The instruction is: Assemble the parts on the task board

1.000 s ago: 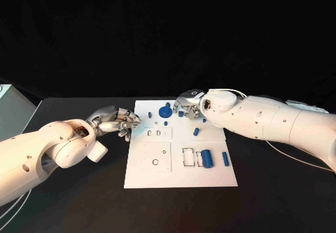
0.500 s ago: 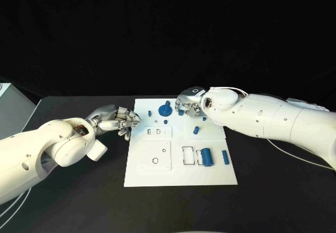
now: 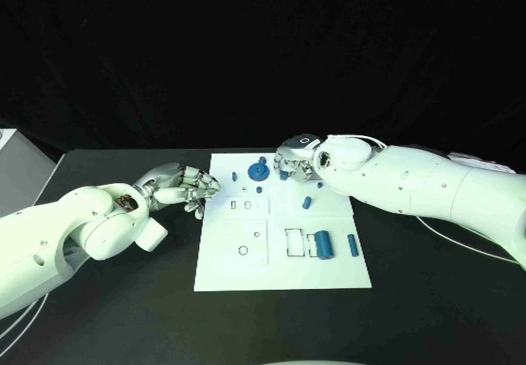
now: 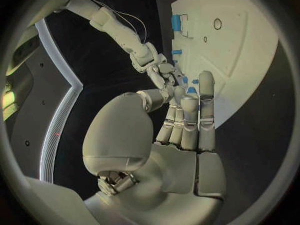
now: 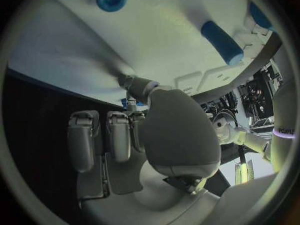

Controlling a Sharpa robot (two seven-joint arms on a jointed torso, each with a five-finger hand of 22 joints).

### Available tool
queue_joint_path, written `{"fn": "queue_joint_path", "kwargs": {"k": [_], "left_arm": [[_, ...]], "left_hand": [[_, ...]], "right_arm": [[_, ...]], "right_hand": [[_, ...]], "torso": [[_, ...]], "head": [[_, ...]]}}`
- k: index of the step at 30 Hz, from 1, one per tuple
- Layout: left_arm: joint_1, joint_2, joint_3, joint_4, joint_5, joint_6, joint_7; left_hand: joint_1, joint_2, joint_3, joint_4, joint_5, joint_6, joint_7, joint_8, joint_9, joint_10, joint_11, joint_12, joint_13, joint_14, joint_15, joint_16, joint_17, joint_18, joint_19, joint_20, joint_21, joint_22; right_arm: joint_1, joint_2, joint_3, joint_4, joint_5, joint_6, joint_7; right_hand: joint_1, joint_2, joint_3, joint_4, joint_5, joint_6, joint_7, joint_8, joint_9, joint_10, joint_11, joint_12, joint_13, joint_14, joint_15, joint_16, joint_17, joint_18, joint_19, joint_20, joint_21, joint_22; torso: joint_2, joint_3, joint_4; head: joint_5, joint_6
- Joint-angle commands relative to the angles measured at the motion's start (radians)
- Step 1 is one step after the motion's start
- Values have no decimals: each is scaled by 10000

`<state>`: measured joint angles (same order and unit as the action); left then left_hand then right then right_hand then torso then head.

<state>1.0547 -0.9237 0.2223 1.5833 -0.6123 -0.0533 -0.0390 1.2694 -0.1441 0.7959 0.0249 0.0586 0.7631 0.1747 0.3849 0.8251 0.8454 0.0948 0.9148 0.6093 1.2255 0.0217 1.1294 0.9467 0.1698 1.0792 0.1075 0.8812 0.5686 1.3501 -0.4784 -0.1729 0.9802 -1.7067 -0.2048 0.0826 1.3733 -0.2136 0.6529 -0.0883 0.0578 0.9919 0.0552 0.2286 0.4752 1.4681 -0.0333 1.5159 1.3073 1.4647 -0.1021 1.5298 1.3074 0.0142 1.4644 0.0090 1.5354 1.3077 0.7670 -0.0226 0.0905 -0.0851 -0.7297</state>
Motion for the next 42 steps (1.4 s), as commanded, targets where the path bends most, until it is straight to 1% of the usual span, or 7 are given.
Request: {"fn": "queue_joint_path", "kwargs": {"k": [1, 10, 21, 27, 34, 37, 42], "left_arm": [[-2, -2, 5, 26, 48, 178, 49], [-2, 9, 5, 2, 20, 188, 41], [-4, 16, 5, -27, 14, 160, 57], [-48, 37, 4, -23, 13, -61, 68], [-296, 87, 3, 104, 137, -679, 89], [-402, 119, 3, 163, 308, -1015, 144], [-511, 214, 3, 215, 659, -1657, 298]], "left_hand": [[-1, 63, 13, 39, -32, -26, 44, -13, -16, -80, 13, -6, -9, -80, 5, -39, -9, 144, -2, 55, -38, -11], [97, 55, 29, -16, -30, -31, 41, 15, -43, -105, 7, 13, -48, -89, -3, -32, -21, 149, 11, 50, -47, -18], [138, 52, 37, -43, -29, -32, 43, 27, -54, -116, 7, 19, -65, -96, -6, -33, -32, 150, 16, 47, -48, -18], [156, 47, 39, -56, -30, -34, 45, 33, -61, -122, 7, 22, -75, -98, -7, -32, -35, 150, 19, 45, -47, -17], [77, 11, -26, 34, -37, -88, 71, 31, -114, -121, 35, 54, -125, -102, 17, -20, -51, 141, 23, 58, -63, -25], [13, -4, -76, 114, -40, -109, 77, 40, -146, -110, 42, 87, -153, -88, 28, 8, -39, 139, 24, 71, -82, -37], [-187, -92, -269, 389, -44, -263, 113, -5, -300, -83, 77, 203, -236, -58, 63, 75, -38, 140, 49, 111, -172, -95]], "right_arm": [[-28, 13, -17, -10, -116, -63, 92], [-31, -105, -17, 96, 217, -231, 35], [7, -474, 2, 518, 860, -612, -306], [114, -761, 34, 1039, 1150, -689, -585], [210, -1185, 89, 1939, 1595, -810, -959], [227, -1340, 106, 2315, 1832, -887, -1102], [239, -1588, 118, 3024, 2182, -971, -1369]], "right_hand": [[-138, -16, -127, 58, -65, 112, 24, 87, 69, 598, 90, 65, 2247, 949, 83, 67, 2163, -75, 987, 58, 63, 2448], [-538, 149, -555, 616, -84, 381, 57, 236, 302, 642, 242, 113, 2286, 954, 139, 79, 2184, -82, 996, 94, 90, 2469], [-643, 215, -787, 946, -50, 712, 51, 382, 454, 680, 256, 156, 2321, 953, 120, 77, 2184, -79, 995, 90, 78, 2463], [-665, 178, -853, 1011, -19, 763, 42, 404, 484, 690, 246, 168, 2330, 949, 100, 65, 2169, -81, 997, 77, 85, 2468], [-689, 116, -934, 1110, 102, 701, 53, 352, 494, 688, 244, 165, 2328, 948, 72, 62, 2167, -76, 994, 48, 65, 2457], [-667, 52, -1100, 1261, 665, 664, 71, 296, 542, 682, 253, 159, 2324, 945, 65, 53, 2158, -75, 993, 22, 58, 2454], [-733, -18, -1280, 1437, 1099, 550, 118, 195, 562, 663, 286, 137, 2308, 941, 88, 36, 2137, -68, 987, 21, 22, 2436]], "torso": [[-4, -9, 4], [-24, -6, -2], [-45, 5, -31], [-87, 25, -73], [-192, 58, -158], [-236, 65, -196], [-327, 95, -224]], "head": [[6, -31], [16, -41], [74, 12], [102, 81], [167, 112], [206, 134], [315, 139]]}}
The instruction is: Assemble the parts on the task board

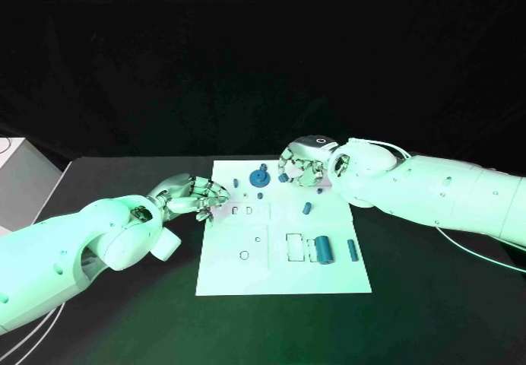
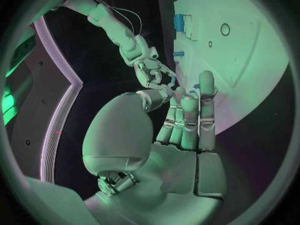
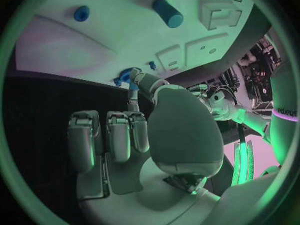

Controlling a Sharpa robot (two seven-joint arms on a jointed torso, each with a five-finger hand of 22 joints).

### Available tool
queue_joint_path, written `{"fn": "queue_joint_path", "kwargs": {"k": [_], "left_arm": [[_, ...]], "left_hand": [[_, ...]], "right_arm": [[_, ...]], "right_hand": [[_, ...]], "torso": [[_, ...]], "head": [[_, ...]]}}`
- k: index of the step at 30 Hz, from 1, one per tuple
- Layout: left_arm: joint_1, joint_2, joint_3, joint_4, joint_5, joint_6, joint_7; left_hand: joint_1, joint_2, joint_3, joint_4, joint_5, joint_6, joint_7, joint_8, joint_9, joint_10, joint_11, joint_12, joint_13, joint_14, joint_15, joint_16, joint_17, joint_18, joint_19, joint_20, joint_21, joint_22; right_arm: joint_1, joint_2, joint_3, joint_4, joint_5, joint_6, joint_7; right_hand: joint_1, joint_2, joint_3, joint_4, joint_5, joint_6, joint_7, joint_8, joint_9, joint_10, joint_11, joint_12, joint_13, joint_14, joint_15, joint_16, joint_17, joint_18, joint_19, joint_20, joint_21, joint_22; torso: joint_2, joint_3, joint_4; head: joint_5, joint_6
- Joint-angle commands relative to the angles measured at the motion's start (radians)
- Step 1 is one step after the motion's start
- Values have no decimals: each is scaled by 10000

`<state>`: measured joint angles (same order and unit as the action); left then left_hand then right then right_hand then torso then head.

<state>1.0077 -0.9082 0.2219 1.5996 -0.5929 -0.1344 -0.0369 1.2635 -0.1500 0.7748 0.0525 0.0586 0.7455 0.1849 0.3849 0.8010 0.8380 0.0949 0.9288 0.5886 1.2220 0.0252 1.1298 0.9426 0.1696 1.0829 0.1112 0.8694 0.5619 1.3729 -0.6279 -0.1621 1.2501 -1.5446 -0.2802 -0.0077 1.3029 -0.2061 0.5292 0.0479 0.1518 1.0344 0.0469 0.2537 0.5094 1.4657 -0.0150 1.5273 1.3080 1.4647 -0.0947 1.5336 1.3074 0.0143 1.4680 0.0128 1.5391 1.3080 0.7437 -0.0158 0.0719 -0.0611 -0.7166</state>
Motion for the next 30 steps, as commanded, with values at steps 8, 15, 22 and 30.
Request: {"fn": "queue_joint_path", "kwargs": {"k": [8, 15, 22, 30], "left_arm": [[-120, 273, 6, 115, 802, -1810, 339], [-139, 588, 3, 64, 655, -2365, -290], [-138, 884, -4, -56, 170, -2508, -1093], [-130, 1208, -15, -222, -551, -2244, -2025]], "left_hand": [[-467, -271, -831, 723, -42, 154, -73, 336, -207, 54, 34, 328, -194, 2, 27, 177, -34, 155, 139, 105, -313, -214], [-810, -438, -1671, 1513, -38, 467, -350, 1120, -153, 426, -189, 659, -347, 401, -161, 553, 307, 154, 468, -63, -481, -361], [-1095, -589, -2317, 2282, -33, 660, -589, 1825, -168, 752, -404, 1000, -404, 1032, -354, 1202, 1084, 146, 832, -251, -409, -327], [-1377, -634, -3070, 2374, -30, 817, -804, 2494, -271, 1088, -601, 1352, -413, 1655, -543, 1935, 2041, -83, 1564, -437, 730, 1095]], "right_arm": [[-14, -367, 13, 1402, 857, -293, -974], [-152, -428, 11, 2089, 872, -640, -1612], [-260, -406, 11, 2473, 739, -946, -2079], [-337, -340, 10, 2728, 542, -1162, -2462]], "right_hand": [[-161, -182, -223, 361, 935, -7, 272, -230, 231, 676, 156, 10, 2293, 933, 75, -33, 2100, -62, 946, 28, -46, 2418], [-215, -203, -237, 509, 1548, 11, 292, -285, 274, 676, 165, 11, 2295, 925, 130, -66, 2057, -57, 942, 70, -74, 2405], [-272, -218, -241, 570, 1762, 17, 300, -299, 295, 681, 165, 16, 2300, 920, 157, -84, 2034, -54, 941, 89, -85, 2399], [-328, -249, -265, 610, 1820, 17, 307, -307, 306, 669, 166, 3, 2289, 914, 177, -105, 2005, -51, 938, 102, -103, 2390]], "torso": [[-249, 31, -133], [-340, 82, -176], [-388, 108, -194], [-361, 114, -205]], "head": [[199, 9], [349, -3], [445, -49], [443, -52]]}}
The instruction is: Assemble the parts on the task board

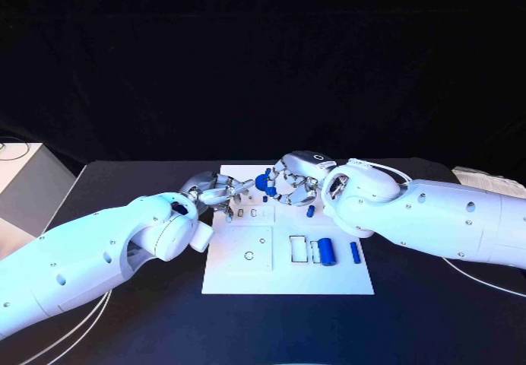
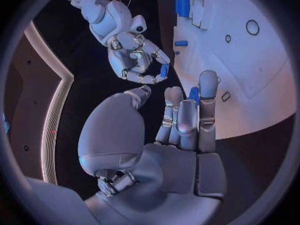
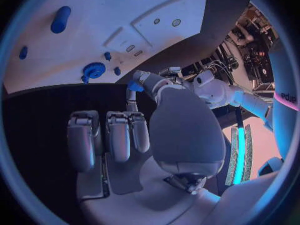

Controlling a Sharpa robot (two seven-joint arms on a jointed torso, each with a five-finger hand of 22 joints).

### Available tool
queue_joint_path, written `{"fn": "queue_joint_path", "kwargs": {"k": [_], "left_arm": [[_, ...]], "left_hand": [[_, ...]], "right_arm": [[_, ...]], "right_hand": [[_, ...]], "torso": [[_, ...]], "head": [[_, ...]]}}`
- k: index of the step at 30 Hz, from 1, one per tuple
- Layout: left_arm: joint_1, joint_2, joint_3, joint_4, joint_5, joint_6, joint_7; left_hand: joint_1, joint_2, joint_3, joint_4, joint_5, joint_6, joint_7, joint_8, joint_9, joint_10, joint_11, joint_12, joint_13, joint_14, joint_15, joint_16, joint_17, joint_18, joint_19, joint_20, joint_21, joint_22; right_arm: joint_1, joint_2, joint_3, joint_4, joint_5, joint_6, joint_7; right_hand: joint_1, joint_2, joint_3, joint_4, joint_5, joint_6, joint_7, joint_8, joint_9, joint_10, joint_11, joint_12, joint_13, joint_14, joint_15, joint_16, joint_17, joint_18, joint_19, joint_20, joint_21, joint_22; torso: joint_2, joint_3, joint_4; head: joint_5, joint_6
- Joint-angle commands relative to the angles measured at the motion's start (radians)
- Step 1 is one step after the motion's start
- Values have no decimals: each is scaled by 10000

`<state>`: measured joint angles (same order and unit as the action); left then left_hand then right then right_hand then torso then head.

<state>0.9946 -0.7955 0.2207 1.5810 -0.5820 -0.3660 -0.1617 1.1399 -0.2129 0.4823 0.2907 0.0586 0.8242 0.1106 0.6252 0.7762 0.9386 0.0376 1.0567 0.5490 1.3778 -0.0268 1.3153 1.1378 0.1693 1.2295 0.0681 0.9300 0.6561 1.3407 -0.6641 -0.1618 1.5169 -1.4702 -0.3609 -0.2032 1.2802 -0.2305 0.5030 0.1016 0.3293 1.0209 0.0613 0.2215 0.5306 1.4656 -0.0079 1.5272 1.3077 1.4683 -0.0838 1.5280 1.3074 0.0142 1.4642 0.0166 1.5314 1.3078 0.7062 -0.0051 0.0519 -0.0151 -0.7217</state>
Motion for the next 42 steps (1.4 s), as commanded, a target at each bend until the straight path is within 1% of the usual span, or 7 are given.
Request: {"fn": "queue_joint_path", "kwargs": {"k": [1, 6, 14, 22, 28, 31, 42], "left_arm": [[2, 114, -4, -52, -743, 121, -872], [7, 237, -6, -118, -1022, 295, -1179], [14, 353, -7, -194, -1211, 405, -1325], [22, 427, -8, -262, -1240, 495, -1336], [24, 468, -8, -273, -1240, 550, -1324], [24, 474, -8, -270, -1234, 558, -1319], [24, 485, -7, -262, -1195, 592, -1315]], "left_hand": [[-140, -13, -175, -12, -25, 33, -66, 111, -27, 89, -35, 81, -18, 111, -26, 99, 116, -84, 110, -10, 148, 183], [97, -32, -378, -71, -15, 68, -137, 338, -57, 153, -98, 174, -19, 193, -77, 207, 263, -115, 188, -56, 332, 414], [391, 7, -651, -42, 5, 161, -250, 686, -130, 333, -207, 353, -5, 499, -176, 587, 824, -249, 524, -143, 997, 1270], [323, 7, -802, -3, 3, 163, -265, 764, -171, 361, -223, 384, -8, 540, -194, 640, 895, -268, 563, -164, 1105, 1399], [122, 7, -1134, 10, -9, 136, -273, 873, -257, 374, -232, 416, -20, 565, -204, 683, 956, -285, 569, -180, 1213, 1530], [85, 29, -1193, 15, -8, 137, -279, 896, -273, 381, -235, 424, -22, 577, -207, 700, 984, -291, 578, -182, 1247, 1574], [26, 118, -1280, 19, -8, 138, -290, 940, -307, 395, -245, 443, -23, 599, -214, 732, 1031, -301, 594, -188, 1310, 1655]], "right_arm": [[-20, 31, 7, 77, -224, -378, -540], [-36, 70, 7, 162, -286, -436, -648], [-49, 131, 7, 268, -311, -406, -685], [-58, 239, 6, 221, -351, -329, -690], [-71, 295, 2, 186, -392, -277, -695], [-75, 306, 1, 186, -421, -271, -696], [-80, 303, -1, 253, -488, -288, -680]], "right_hand": [[-114, -11, -9, 83, 51, 152, 165, 14, 96, 676, 96, 10, 2297, 876, 72, -55, 1998, -48, 974, 67, -37, 2386], [-130, -15, -16, 96, 55, 152, 167, 12, 98, 673, 97, 7, 2294, 876, 77, -55, 1997, -44, 971, 70, -53, 2377], [-146, -17, -21, 109, 60, 153, 167, 11, 101, 678, 97, 13, 2299, 874, 82, -61, 1989, -46, 972, 73, -47, 2380], [-156, -21, -26, 116, 59, 152, 168, 9, 102, 672, 97, 6, 2294, 873, 85, -66, 1982, -46, 973, 76, -44, 2382], [-164, -24, -30, 124, 55, 153, 166, 8, 104, 674, 98, 8, 2295, 871, 88, -71, 1976, -45, 972, 79, -49, 2379], [-164, -24, -30, 124, 55, 153, 166, 8, 104, 674, 98, 8, 2295, 871, 88, -71, 1976, -45, 972, 79, -49, 2379], [-164, -24, -30, 124, 55, 153, 166, 8, 104, 674, 98, 8, 2295, 871, 88, -71, 1976, -45, 972, 79, -49, 2379]], "torso": [[17, 10, -7], [27, 8, 1], [41, 8, -5], [38, -3, 12], [45, -12, 14], [47, -4, 15], [54, 5, 7]], "head": [[-21, 1], [-51, -8], [-64, -3], [-67, -12], [-87, -3], [-102, 1], [-153, 10]]}}
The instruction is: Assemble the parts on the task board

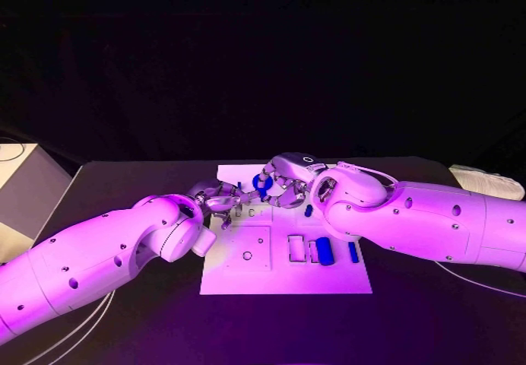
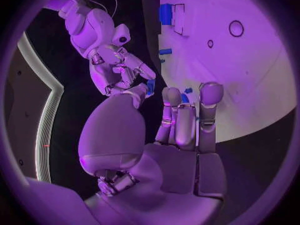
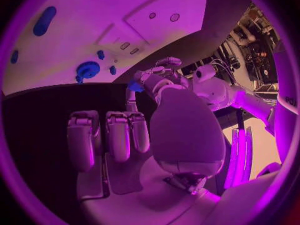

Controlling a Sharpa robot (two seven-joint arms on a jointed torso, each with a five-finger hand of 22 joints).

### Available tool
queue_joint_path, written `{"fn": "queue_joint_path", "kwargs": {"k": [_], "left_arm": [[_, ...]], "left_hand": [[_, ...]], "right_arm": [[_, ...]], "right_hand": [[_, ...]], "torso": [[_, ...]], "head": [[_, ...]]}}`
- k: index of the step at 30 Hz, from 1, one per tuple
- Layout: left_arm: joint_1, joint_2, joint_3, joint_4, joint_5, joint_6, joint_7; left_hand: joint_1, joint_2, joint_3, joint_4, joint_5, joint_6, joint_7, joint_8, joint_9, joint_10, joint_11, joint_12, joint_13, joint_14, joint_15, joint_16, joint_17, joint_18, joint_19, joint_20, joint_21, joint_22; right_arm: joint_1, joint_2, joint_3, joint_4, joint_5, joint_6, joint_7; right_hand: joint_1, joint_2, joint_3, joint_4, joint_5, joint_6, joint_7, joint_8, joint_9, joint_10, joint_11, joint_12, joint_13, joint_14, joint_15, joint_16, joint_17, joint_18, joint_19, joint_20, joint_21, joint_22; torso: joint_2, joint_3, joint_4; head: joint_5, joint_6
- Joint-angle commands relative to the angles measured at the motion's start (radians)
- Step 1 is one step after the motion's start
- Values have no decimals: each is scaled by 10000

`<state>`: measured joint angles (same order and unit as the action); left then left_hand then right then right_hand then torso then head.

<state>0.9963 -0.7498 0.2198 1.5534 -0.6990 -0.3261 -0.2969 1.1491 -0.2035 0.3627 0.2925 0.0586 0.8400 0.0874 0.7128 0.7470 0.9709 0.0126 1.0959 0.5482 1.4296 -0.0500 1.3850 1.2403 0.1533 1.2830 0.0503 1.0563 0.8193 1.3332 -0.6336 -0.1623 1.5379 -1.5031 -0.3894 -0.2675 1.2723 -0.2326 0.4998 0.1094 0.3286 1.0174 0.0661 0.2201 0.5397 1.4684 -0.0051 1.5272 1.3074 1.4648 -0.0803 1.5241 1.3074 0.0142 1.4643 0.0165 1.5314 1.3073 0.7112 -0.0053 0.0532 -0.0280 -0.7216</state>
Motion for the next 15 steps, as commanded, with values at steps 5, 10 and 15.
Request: {"fn": "queue_joint_path", "kwargs": {"k": [5, 10, 15], "left_arm": [[6, 54, 3, -1, 13, 187, 7], [6, 73, 4, -15, 69, 186, -13], [5, 69, 4, -13, 122, 165, -11]], "left_hand": [[22, 313, -91, -17, 8, -30, -90, 135, -90, 88, -23, 75, -24, 103, -2, 64, 48, -147, 63, -25, 120, 111], [540, 734, 272, -37, 22, -109, -141, 229, -280, 71, -69, 76, -63, 120, -39, 85, 85, -151, 37, -52, 199, 211], [716, 807, 516, -32, 32, -141, -151, 270, -367, 57, -80, 70, -83, 122, -48, 86, 89, -152, 21, -58, 221, 241]], "right_arm": [[-18, -53, 4, 152, -226, -134, -9], [-31, -111, 4, 223, -276, -328, 24], [-37, -148, 4, 281, -293, -376, 35]], "right_hand": [[-86, -3, 3, 46, 61, 188, 118, 22, 14, 645, 70, 9, 2298, 907, 54, -31, 1976, -45, 972, 79, -49, 2384], [-96, -10, -6, 61, 42, 194, 113, 21, 24, 658, 67, 23, 2309, 908, 59, -29, 1979, -48, 975, 88, -37, 2391], [-98, -13, -8, 62, 41, 191, 114, 19, 24, 656, 67, 21, 2307, 907, 59, -32, 1975, -50, 977, 88, -27, 2397]], "torso": [[11, 12, -5], [11, 12, -7], [15, 13, 5]], "head": [[-10, -6], [-2, -21], [-6, -36]]}}
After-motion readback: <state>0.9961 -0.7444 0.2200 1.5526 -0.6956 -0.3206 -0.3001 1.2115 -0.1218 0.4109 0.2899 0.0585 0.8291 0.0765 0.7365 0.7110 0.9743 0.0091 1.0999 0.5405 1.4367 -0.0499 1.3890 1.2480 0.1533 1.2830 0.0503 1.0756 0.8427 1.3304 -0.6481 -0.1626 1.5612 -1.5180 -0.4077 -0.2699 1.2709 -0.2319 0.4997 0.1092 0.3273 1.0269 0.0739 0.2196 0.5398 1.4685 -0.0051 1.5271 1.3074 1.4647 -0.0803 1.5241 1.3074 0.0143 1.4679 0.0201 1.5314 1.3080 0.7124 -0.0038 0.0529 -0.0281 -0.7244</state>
